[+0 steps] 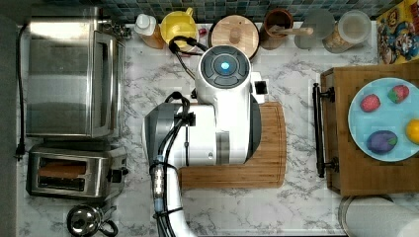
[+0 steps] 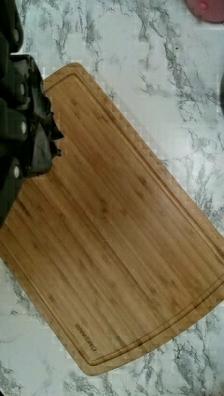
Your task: Turn on the toaster.
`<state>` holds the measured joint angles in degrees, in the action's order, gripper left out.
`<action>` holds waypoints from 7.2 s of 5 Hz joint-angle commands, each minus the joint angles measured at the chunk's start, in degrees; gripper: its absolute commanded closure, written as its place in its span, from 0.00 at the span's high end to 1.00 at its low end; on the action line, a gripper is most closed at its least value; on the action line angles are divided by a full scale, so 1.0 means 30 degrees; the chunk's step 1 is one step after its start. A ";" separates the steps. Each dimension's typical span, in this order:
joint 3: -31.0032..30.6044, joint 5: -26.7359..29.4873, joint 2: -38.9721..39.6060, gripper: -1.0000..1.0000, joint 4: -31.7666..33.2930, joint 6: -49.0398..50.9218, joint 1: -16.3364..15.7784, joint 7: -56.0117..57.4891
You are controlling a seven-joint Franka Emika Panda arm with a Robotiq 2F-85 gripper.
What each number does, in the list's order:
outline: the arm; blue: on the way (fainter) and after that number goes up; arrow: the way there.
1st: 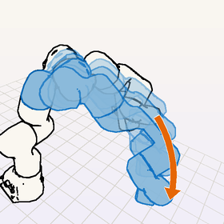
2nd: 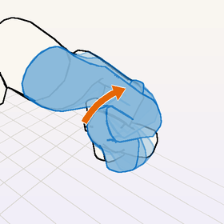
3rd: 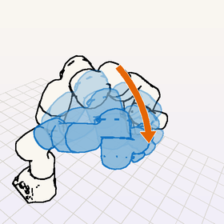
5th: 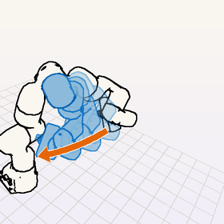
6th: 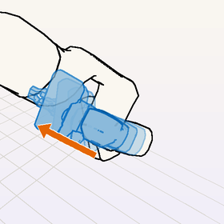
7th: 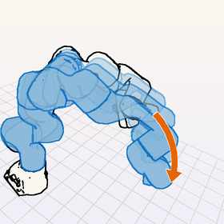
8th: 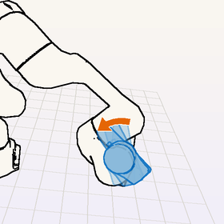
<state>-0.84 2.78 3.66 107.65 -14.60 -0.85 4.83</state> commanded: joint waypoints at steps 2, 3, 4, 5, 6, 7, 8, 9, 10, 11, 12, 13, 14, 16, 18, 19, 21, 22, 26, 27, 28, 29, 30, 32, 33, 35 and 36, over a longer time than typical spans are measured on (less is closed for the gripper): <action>-0.0628 0.0668 -0.0694 0.00 0.0943 -0.0849 -0.0395 0.1931; -0.1468 0.0838 -0.1905 0.00 0.2113 -0.1975 -0.1187 0.3422; -0.1984 0.1725 -0.2365 0.00 0.2846 -0.2426 -0.1814 0.4471; -0.2810 0.1575 -0.2479 0.00 0.3581 -0.3139 -0.2207 0.5034; -0.3433 0.2604 -0.3698 0.00 0.4994 -0.4785 -0.2181 0.5777; -0.4608 0.2710 -0.3812 0.00 0.4990 -0.4397 -0.1601 0.6308; -0.4575 0.3426 -0.3846 0.00 0.5453 -0.4408 -0.2030 0.6678; -0.5184 0.4296 -0.5534 0.00 0.6446 -0.4546 -0.2258 0.7357; -0.5819 0.4908 -0.5966 0.00 0.6618 -0.3460 -0.2938 0.7311; -0.5936 0.5134 -0.5850 0.00 0.7481 -0.4638 -0.3381 0.7780; -0.6657 0.4563 -0.4693 0.00 0.7030 -0.4192 -0.3622 0.7433; -0.7396 0.3709 -0.3565 0.00 0.6647 -0.3903 -0.3495 0.6607; -0.7339 0.4124 -0.3851 0.00 0.6879 -0.4198 -0.3437 0.6187; -0.6820 0.6217 -0.4718 0.00 0.8062 -0.5864 -0.3653 0.6659; -0.5349 0.6245 -0.4042 0.00 0.8911 -0.7067 -0.6196 0.6767; -0.6461 0.6212 -0.3076 0.00 0.8336 -0.6571 -0.5323 0.7276; -0.6388 0.6976 -0.2823 0.00 0.8309 -0.7327 -0.5089 0.7475; -0.6688 0.5645 -0.1810 0.00 0.7845 -0.7361 -0.4720 0.6185; -0.6315 0.5948 0.0074 0.00 0.7255 -0.6815 -0.4461 0.6269; -0.6555 0.5220 0.0962 0.00 0.7078 -0.6780 -0.4752 0.5928; -0.6273 0.4903 0.2111 0.00 0.7230 -0.6178 -0.4590 0.5497; -0.5940 0.5044 0.2602 0.00 0.8394 -0.6356 -0.4313 0.5338; -0.5861 0.6164 0.1776 0.00 1.0377 -0.7071 -0.4067 0.6256; -0.6570 0.8366 0.0334 0.00 1.3822 -0.8682 -0.4260 0.9304; -0.6920 0.8777 0.0243 0.00 1.5130 -0.9733 -0.4566 1.0022; -0.7097 0.7290 0.2112 0.00 1.4675 -0.9324 -0.4970 0.9378; -0.7173 0.7117 0.2611 0.00 1.4743 -0.9406 -0.5067 0.9261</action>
<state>-20.05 26.61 2.52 137.42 -46.50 -13.09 30.33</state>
